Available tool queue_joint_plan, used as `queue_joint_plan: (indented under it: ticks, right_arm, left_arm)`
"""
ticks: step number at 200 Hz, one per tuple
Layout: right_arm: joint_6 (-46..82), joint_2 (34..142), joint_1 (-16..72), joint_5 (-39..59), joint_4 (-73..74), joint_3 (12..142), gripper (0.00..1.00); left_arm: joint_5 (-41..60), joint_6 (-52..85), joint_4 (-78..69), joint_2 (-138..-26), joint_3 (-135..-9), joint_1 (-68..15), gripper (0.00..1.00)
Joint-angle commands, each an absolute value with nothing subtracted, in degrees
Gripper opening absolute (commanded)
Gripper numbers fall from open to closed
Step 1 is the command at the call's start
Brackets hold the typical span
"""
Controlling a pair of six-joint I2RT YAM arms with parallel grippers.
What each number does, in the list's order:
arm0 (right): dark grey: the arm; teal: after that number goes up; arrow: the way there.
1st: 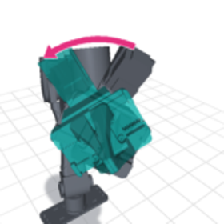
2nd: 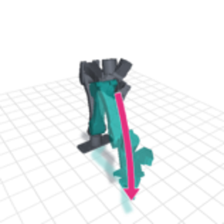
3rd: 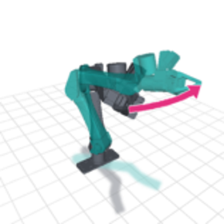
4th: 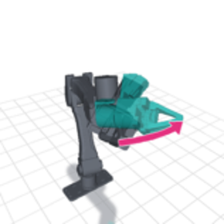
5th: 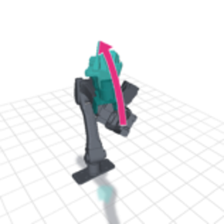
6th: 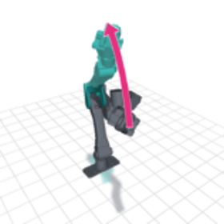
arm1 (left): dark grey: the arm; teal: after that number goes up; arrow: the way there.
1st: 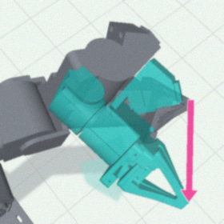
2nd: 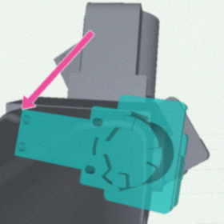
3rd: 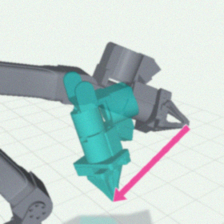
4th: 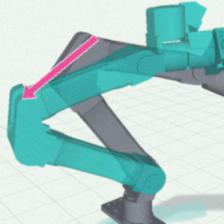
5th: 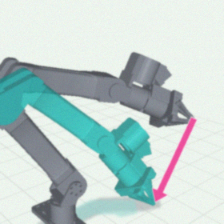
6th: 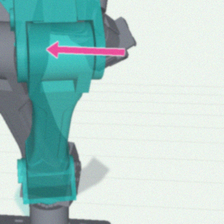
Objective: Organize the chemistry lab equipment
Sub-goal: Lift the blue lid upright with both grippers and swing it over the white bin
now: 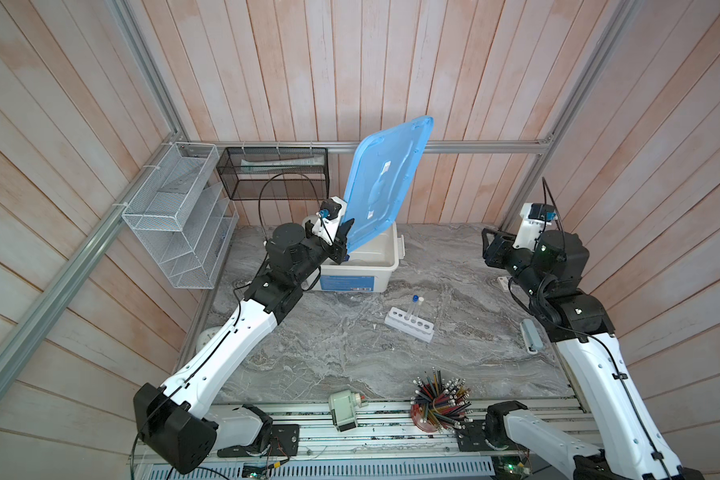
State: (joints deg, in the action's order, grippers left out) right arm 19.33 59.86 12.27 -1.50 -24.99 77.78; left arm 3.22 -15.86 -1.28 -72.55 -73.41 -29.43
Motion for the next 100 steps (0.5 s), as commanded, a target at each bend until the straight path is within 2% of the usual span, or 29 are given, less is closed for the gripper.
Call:
queue_joint_plan:
  ticks: [1,43,72,100]
  right_arm:
    - [21.8,63.7,11.9,8.0,-28.9,83.4,0.48]
    - [29.6,68.2,9.0,30.1,-24.3,86.7,0.49]
    - [34.3,70.0,6.3,39.2,-21.1,87.8,0.50]
    - [39.4,70.3,6.2,45.8,-15.2,86.6,0.56]
  left_arm:
    - [-9.9,-31.4,-0.8,-68.1,-71.6,-29.9,0.05]
    - [-22.0,-49.9,-3.8,-64.2,-66.7,-31.8,0.05]
    - [-28.3,-61.7,-11.8,-62.9,-61.8,-32.1,0.05]
    - [-29.7,-68.0,-17.3,-62.1,-58.6,-33.3,0.05]
